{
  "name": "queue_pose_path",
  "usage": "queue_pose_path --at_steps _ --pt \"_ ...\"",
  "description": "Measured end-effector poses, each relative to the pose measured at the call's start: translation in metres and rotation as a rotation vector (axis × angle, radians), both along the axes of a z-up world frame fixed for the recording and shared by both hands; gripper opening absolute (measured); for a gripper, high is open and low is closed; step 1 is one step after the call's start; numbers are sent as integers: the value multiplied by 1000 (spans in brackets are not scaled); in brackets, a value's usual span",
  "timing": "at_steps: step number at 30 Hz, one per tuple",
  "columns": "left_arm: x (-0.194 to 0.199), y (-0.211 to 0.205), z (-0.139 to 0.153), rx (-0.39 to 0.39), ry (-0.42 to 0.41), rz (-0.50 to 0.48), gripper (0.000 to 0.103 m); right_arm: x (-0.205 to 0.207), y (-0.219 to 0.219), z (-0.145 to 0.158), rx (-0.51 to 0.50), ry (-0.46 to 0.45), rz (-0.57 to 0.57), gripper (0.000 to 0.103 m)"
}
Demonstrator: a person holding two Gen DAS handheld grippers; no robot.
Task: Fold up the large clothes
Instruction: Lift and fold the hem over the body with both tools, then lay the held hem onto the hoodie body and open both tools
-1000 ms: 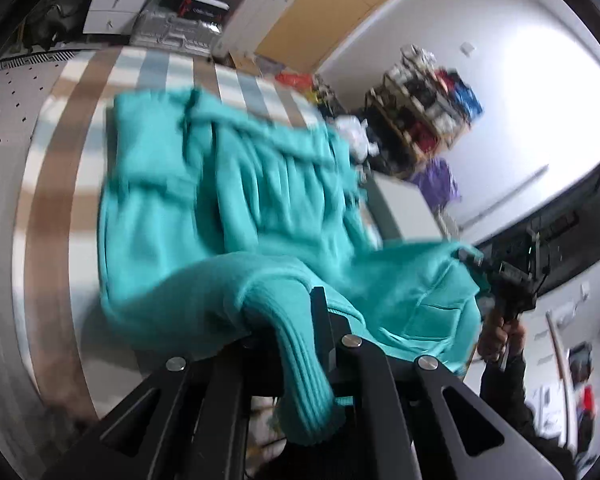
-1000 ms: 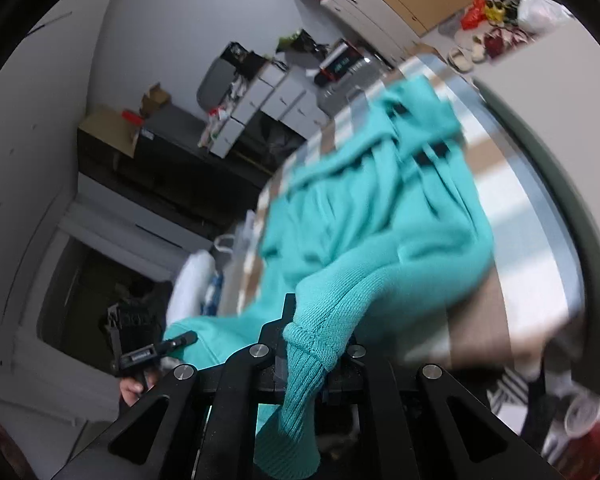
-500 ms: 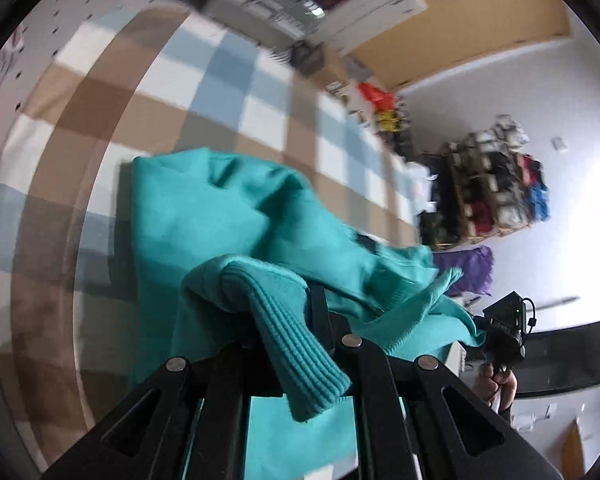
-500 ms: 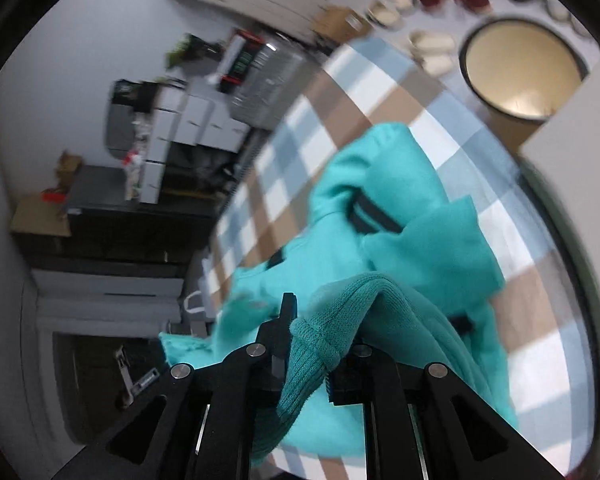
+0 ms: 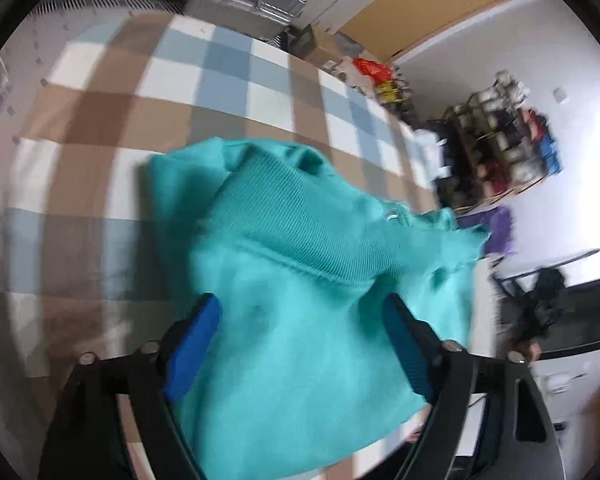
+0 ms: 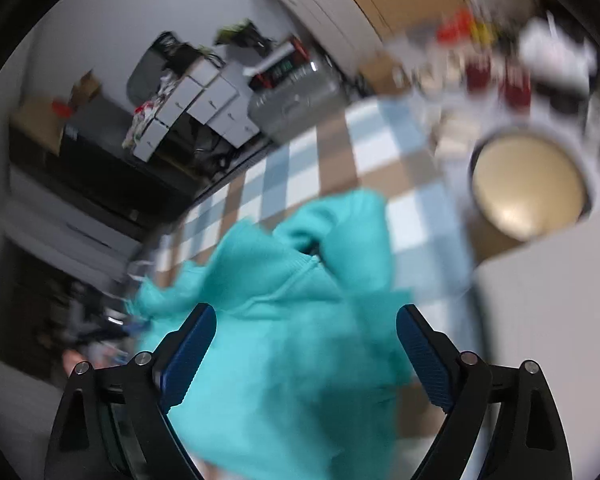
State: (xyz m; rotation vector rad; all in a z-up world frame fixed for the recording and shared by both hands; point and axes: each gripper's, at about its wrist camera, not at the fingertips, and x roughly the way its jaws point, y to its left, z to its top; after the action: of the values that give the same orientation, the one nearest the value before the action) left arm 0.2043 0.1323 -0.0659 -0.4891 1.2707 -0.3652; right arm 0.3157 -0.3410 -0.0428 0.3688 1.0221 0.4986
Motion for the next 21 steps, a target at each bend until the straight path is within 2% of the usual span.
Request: queue_pose_path --at_steps 1,2,4,5,8,12,13,14,15,16,17,19,21 --pt "-5 3 1 71 -18 12 83 -3 2 2 -36 -40 22 93" --pt "-6 5 -1 106 -25 16 83 -4 7 2 -69 -68 36 93" --pt "-3 9 -10 166 -28 24 83 -3 19 -3 -149 -124 98 93" --pt "-2 11 -15 169 -23 35 83 -2 23 -6 -165 -130 117 93" --pt "9 14 -28 102 -22 41 83 12 38 -22 -139 -119 172 93" --pt "19 4 -40 40 -13 3 83 34 51 -39 -134 -90 164 92" --pt "19 0 -41 31 -18 -14 80 37 56 -42 -143 -85 173 92" --pt "17 -5 -38 64 -31 -28 70 38 60 -42 -152 -91 183 84" --pt "13 -10 -34 116 -51 -43 59 38 65 -42 -161 -101 197 66" --pt "9 -17 -30 185 -77 -75 29 36 72 -41 -183 -110 222 56" --pt "5 -23 -25 224 -105 -99 20 32 76 -40 -214 -118 226 42" --pt "-3 -30 -17 239 -151 -138 13 19 84 -35 -299 -166 236 24" --pt "-11 -36 -5 307 -194 -130 12 6 86 -25 -329 -229 237 14"
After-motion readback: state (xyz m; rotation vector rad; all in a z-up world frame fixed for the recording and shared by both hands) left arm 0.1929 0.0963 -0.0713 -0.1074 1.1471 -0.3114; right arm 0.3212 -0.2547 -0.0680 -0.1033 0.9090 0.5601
